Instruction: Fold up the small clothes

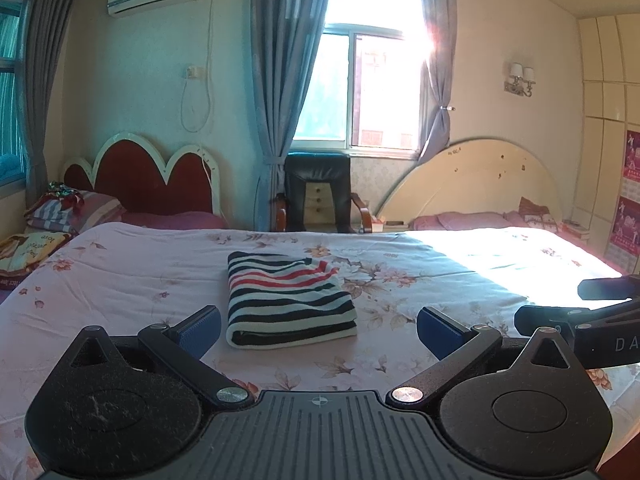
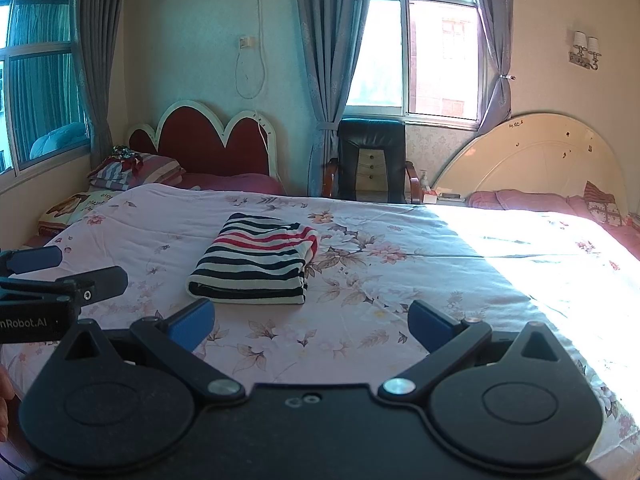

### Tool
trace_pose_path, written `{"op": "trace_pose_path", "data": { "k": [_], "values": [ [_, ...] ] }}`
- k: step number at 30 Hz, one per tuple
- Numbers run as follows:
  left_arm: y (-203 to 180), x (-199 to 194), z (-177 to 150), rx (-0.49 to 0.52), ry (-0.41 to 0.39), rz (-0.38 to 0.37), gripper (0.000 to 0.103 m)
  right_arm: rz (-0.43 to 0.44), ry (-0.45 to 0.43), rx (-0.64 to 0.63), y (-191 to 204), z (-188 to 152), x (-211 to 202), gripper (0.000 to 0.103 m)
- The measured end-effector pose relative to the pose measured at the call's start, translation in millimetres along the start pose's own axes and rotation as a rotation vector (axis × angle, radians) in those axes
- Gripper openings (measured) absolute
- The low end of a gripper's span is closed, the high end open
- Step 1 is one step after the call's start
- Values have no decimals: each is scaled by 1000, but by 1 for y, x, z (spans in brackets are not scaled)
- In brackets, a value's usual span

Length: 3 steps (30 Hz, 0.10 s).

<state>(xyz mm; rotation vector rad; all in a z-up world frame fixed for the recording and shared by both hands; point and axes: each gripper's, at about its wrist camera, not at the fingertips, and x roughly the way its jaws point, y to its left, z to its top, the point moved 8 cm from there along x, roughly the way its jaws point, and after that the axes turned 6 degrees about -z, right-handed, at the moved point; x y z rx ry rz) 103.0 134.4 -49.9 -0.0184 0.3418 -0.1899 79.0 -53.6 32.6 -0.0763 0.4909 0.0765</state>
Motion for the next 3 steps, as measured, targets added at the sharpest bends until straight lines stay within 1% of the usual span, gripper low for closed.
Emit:
{"op": "trace_pose_path", "data": {
  "k": [3],
  "values": [
    [0, 0, 2, 0, -4, 5, 103, 3, -1, -1, 0, 1, 0, 102]
  ]
}}
